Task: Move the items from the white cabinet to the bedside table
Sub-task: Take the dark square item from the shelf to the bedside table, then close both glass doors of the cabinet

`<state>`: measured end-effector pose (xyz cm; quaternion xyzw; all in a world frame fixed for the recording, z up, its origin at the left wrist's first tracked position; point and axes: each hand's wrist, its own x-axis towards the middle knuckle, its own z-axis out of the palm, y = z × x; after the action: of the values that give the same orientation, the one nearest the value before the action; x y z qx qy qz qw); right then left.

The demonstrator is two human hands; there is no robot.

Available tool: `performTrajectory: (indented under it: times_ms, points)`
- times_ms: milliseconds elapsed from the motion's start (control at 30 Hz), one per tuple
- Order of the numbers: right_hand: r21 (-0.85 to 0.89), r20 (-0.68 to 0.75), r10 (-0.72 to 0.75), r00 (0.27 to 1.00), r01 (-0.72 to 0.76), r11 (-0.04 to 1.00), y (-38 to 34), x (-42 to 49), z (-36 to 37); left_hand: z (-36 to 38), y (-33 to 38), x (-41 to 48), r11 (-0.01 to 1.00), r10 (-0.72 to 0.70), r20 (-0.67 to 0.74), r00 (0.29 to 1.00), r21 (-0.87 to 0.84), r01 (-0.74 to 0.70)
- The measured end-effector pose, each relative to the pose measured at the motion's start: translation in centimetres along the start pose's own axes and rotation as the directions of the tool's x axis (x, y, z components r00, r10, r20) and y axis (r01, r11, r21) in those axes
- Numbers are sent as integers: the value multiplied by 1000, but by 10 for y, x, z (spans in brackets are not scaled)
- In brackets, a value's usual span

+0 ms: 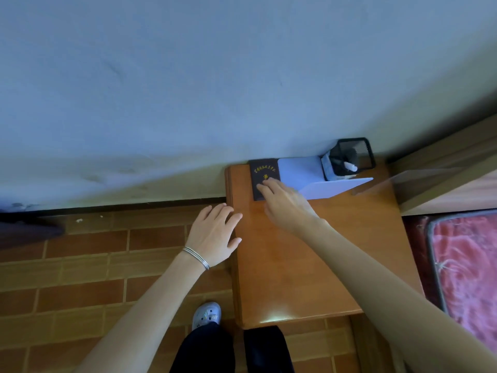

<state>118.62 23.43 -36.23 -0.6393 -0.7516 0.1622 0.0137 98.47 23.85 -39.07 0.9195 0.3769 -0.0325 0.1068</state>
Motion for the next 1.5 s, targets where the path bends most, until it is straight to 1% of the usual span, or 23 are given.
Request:
performTrajectory:
  times_ms: [67,233,333,400,467,533,633,733,800,867,933,1033,1100,1233,1300,1400,1500]
  points:
    - [-19,-69,-43,997,41,999,-6,-7,-31,-34,1,6,1000,-2,-18,1000,32,2]
    - [-1,-172,-87,981,88,996,-20,-21,-121,-134,8,21,996,-11,-73,997,89,17]
    - [-116,-194,-135,972,114,987,-19,-30,-177,-200,16,28,992,-17,-112,994,119,30]
    - [-175,-205,-129,970,93,980,-16,-39,-215,-242,23,31,990,14,-163,986,140,9]
    - [-208,-227,-79,971,31,978,-9,-53,-254,-279,31,36,986,60,-209,976,166,-25]
    - [-235,-259,-22,966,-41,971,0,-73,-292,-312,44,45,985,96,-223,970,161,-60]
    - [-236,-328,74,942,-158,959,11,-111,-341,-354,74,64,978,190,-271,943,138,-157]
    - [-192,-391,187,901,-279,941,14,-154,-373,-382,113,79,944,328,-308,893,149,-296]
    - [-157,-424,268,865,-362,919,10,-186,-381,-391,142,85,899,437,-299,848,160,-407]
    - [-120,-434,384,815,-475,872,5,-221,-381,-393,171,89,841,541,-282,792,165,-516]
    - [-73,-433,521,736,-605,793,-5,-259,-373,-391,199,89,771,636,-250,730,169,-614]
    - [-2,-434,706,560,-784,620,-32,-321,-350,-382,240,78,634,773,-189,606,186,-751]
    - [28,-415,792,448,-863,504,-60,-361,-327,-375,265,60,526,850,-139,507,188,-830]
    - [112,-366,906,214,-956,271,-143,-435,-287,-364,318,8,265,964,-72,255,209,-941]
    - [162,-354,932,71,-977,136,-194,-472,-271,-360,348,-28,125,992,-37,120,185,-975]
    - [202,-303,941,-152,-975,-93,-277,-524,-252,-358,397,-98,-87,995,-26,-92,150,-985]
    - [243,-280,887,-367,-921,-304,-365,-568,-239,-359,432,-185,-299,951,-48,-304,94,-950]
